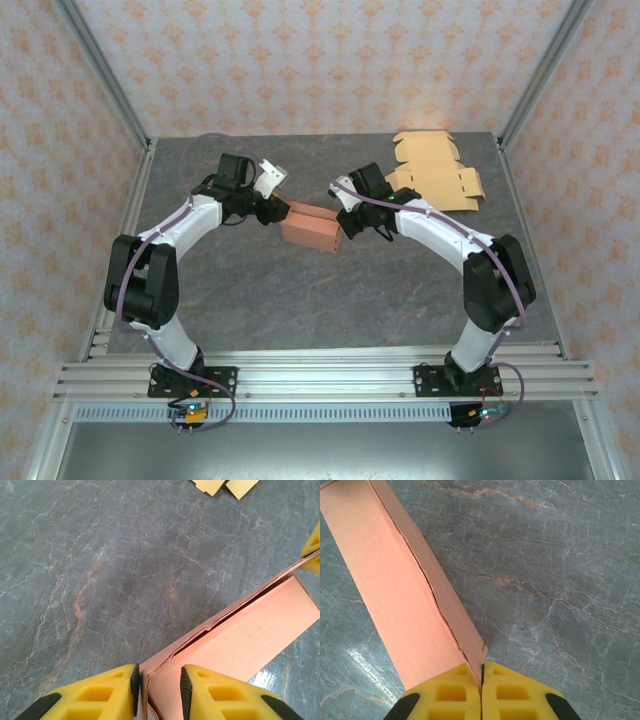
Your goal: Fold the paper box
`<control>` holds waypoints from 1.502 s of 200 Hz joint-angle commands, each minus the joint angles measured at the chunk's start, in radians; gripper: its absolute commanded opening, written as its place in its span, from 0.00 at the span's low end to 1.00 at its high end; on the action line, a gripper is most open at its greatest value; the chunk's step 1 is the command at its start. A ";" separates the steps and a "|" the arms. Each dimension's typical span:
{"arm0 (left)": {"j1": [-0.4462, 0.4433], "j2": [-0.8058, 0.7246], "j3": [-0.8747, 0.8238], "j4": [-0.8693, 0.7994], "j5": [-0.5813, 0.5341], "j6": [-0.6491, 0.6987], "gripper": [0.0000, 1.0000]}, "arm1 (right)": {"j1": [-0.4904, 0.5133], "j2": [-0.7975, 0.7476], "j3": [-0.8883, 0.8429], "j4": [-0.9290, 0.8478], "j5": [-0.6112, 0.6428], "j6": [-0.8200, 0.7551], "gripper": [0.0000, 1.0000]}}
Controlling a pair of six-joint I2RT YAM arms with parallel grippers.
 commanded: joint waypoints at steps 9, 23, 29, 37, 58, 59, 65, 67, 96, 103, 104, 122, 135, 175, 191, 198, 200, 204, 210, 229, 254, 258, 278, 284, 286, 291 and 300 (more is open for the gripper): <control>0.000 0.007 0.003 -0.050 -0.030 0.045 0.29 | -0.002 0.019 0.023 -0.018 -0.010 0.010 0.06; -0.001 0.013 0.007 -0.063 -0.040 0.048 0.25 | -0.002 0.018 0.023 -0.018 -0.009 0.012 0.07; -0.002 0.017 0.008 -0.065 -0.048 0.048 0.24 | -0.002 0.018 0.022 -0.016 -0.009 0.013 0.06; -0.003 0.019 0.009 -0.067 -0.061 0.037 0.23 | -0.003 0.018 0.020 -0.016 -0.007 0.016 0.07; -0.008 0.017 0.004 -0.056 -0.068 0.016 0.20 | -0.002 0.016 0.022 -0.012 -0.001 0.030 0.07; -0.007 0.017 0.003 -0.055 -0.068 0.014 0.19 | -0.002 0.016 0.022 -0.012 -0.001 0.032 0.07; -0.009 0.015 0.001 -0.051 -0.068 0.007 0.18 | -0.002 0.016 0.022 -0.009 0.004 0.045 0.07; -0.010 0.012 0.002 -0.050 -0.069 0.003 0.17 | -0.002 0.016 0.023 -0.008 0.008 0.051 0.07; -0.033 -0.001 -0.001 -0.015 -0.106 -0.126 0.10 | 0.004 0.012 0.032 0.021 0.076 0.258 0.09; -0.042 -0.006 -0.011 0.007 -0.115 -0.175 0.08 | 0.010 0.011 0.026 0.041 0.079 0.315 0.09; -0.044 -0.007 -0.012 0.010 -0.116 -0.183 0.08 | 0.010 0.011 0.026 0.041 0.079 0.315 0.09; -0.061 -0.030 -0.071 0.126 -0.168 -0.379 0.07 | 0.041 -0.009 -0.009 0.104 0.153 0.452 0.09; -0.073 -0.048 -0.127 0.205 -0.196 -0.492 0.05 | 0.057 -0.024 -0.030 0.134 0.208 0.542 0.09; -0.140 -0.058 -0.174 0.219 -0.288 -0.620 0.05 | 0.082 -0.043 -0.060 0.179 0.307 0.725 0.09; -0.160 -0.062 -0.187 0.225 -0.317 -0.657 0.05 | 0.094 -0.038 -0.052 0.171 0.333 0.765 0.09; -0.168 -0.069 -0.195 0.232 -0.337 -0.671 0.05 | 0.098 -0.038 -0.050 0.172 0.340 0.781 0.09; -0.170 -0.073 -0.199 0.235 -0.340 -0.674 0.05 | 0.100 -0.039 -0.050 0.172 0.342 0.786 0.09; -0.173 -0.079 -0.204 0.240 -0.348 -0.679 0.04 | 0.102 -0.040 -0.048 0.171 0.346 0.797 0.10; -0.178 -0.090 -0.213 0.250 -0.364 -0.690 0.04 | 0.105 -0.041 -0.048 0.171 0.353 0.814 0.10; -0.194 -0.122 -0.233 0.267 -0.399 -0.714 0.04 | 0.112 -0.045 -0.034 0.165 0.367 0.860 0.12; -0.210 -0.147 -0.239 0.274 -0.445 -0.715 0.04 | 0.113 -0.039 0.004 0.146 0.371 0.873 0.12; -0.211 -0.151 -0.241 0.275 -0.453 -0.715 0.04 | 0.114 -0.038 0.010 0.141 0.371 0.874 0.12; -0.225 -0.159 -0.255 0.296 -0.488 -0.721 0.04 | 0.114 -0.029 0.033 0.129 0.367 0.887 0.12; -0.229 -0.162 -0.263 0.304 -0.502 -0.724 0.03 | 0.114 -0.028 0.038 0.130 0.365 0.891 0.12; -0.231 -0.163 -0.265 0.307 -0.507 -0.725 0.03 | 0.114 -0.026 0.039 0.129 0.364 0.893 0.12; -0.233 -0.167 -0.271 0.315 -0.521 -0.727 0.03 | 0.114 -0.025 0.042 0.127 0.362 0.898 0.12; -0.237 -0.176 -0.285 0.328 -0.542 -0.734 0.03 | 0.114 -0.023 0.045 0.122 0.356 0.908 0.12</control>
